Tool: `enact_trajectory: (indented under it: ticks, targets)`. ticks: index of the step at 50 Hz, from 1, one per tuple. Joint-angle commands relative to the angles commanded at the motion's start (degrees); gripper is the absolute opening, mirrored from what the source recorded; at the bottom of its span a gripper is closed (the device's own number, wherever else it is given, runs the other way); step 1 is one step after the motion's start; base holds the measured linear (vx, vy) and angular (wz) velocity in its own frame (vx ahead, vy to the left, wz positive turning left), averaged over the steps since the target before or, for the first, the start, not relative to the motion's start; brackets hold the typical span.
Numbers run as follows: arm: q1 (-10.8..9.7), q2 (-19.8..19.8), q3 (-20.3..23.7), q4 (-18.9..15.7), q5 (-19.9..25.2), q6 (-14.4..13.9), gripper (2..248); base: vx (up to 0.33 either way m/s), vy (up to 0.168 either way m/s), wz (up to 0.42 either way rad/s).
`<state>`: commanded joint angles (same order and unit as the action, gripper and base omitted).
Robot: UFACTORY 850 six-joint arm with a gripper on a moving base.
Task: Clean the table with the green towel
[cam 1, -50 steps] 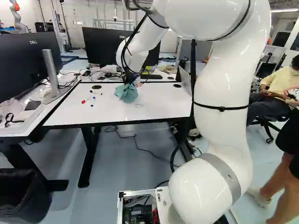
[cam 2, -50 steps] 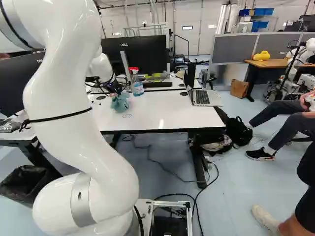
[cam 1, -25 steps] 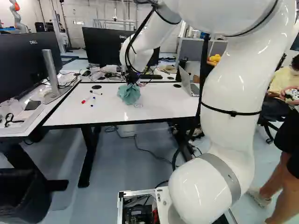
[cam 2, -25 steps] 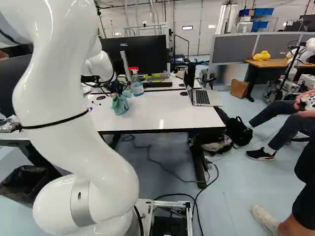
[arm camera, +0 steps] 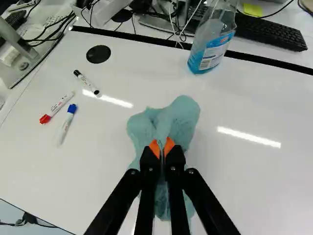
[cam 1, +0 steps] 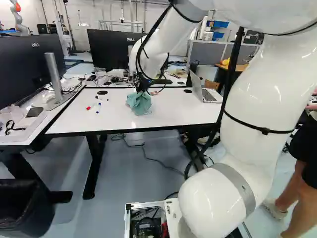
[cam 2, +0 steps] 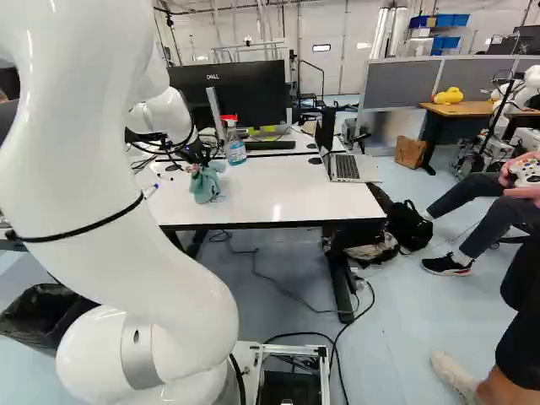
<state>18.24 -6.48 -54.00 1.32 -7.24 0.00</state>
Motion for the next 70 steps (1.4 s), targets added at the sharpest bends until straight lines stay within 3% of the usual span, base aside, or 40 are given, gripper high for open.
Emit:
enact_trajectory:
  ticks: [37, 70]
  targets:
    - [-0.2, 0.4, 0.4, 0.0, 0.1, 0.0, 30, 0.0, 0.0, 0.0]
    - [-4.9, 7.7, 8.1, 0.0, 4.4, 0.0, 30, 0.0, 0.0, 0.0]
